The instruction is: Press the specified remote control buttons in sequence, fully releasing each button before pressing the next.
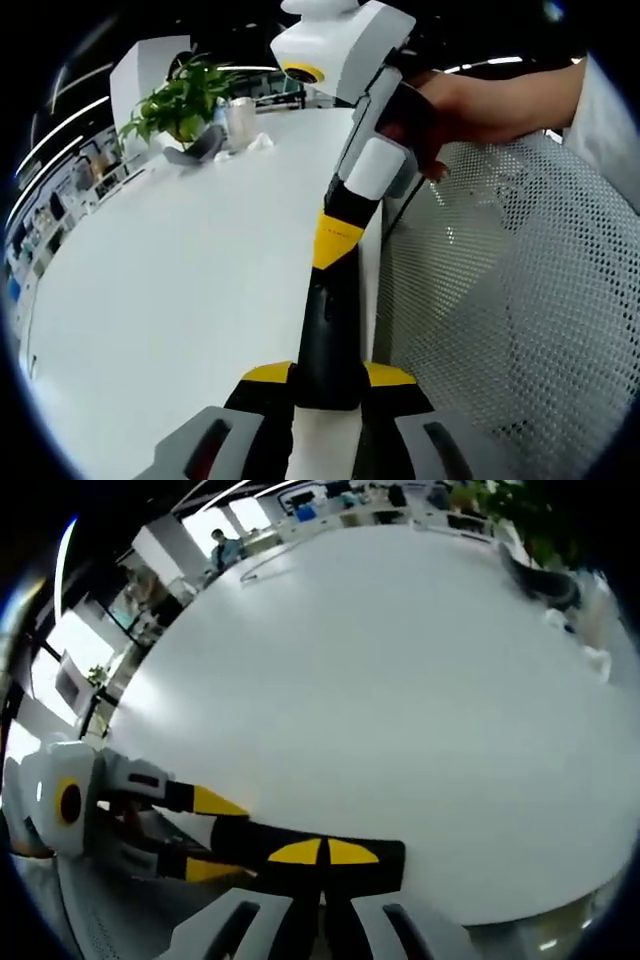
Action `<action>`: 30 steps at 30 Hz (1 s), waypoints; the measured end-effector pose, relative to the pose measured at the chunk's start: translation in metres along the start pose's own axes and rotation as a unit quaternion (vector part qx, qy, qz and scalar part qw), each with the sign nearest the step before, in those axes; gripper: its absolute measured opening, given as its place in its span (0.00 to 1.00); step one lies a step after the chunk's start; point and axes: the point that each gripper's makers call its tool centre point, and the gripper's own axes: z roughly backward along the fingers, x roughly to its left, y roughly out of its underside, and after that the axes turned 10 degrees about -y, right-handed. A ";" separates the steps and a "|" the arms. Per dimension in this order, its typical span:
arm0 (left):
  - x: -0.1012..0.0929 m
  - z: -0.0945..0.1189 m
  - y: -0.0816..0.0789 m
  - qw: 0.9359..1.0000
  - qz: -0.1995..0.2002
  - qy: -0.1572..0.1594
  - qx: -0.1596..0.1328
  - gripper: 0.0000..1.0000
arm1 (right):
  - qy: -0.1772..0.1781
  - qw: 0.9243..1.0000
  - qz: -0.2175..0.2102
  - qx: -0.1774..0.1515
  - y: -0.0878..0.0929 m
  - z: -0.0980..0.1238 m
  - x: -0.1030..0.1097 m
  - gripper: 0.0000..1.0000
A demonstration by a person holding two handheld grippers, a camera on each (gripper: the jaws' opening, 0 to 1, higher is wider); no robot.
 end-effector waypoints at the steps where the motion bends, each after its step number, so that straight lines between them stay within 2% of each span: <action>1: 0.000 0.000 0.000 1.000 0.001 0.000 0.000 0.25 | 0.000 1.000 -0.001 0.000 0.000 0.000 0.000 0.00; 3: 0.001 -0.001 0.000 1.000 0.000 0.002 -0.002 0.24 | 0.001 1.000 -0.003 0.000 0.001 0.000 0.000 0.00; 9: 0.000 0.000 0.000 1.000 -0.015 0.005 -0.003 0.23 | 0.029 0.997 0.074 0.016 0.002 -0.001 0.002 0.00; 12: 0.000 -0.001 0.000 1.000 -0.018 0.006 -0.001 0.23 | 0.040 0.995 0.091 0.020 0.002 -0.003 0.002 0.00; 19: 0.000 0.000 0.000 1.000 -0.015 0.006 0.001 0.23 | 0.030 0.997 0.066 0.011 0.001 -0.001 0.000 0.00; 27: 0.000 0.000 0.000 1.000 -0.001 0.008 0.001 0.24 | 0.030 0.997 0.071 0.008 0.001 -0.002 0.001 0.00; 30: 0.000 0.000 0.000 1.000 0.002 0.009 0.000 0.24 | 0.020 0.999 0.037 -0.002 0.000 0.000 0.000 0.00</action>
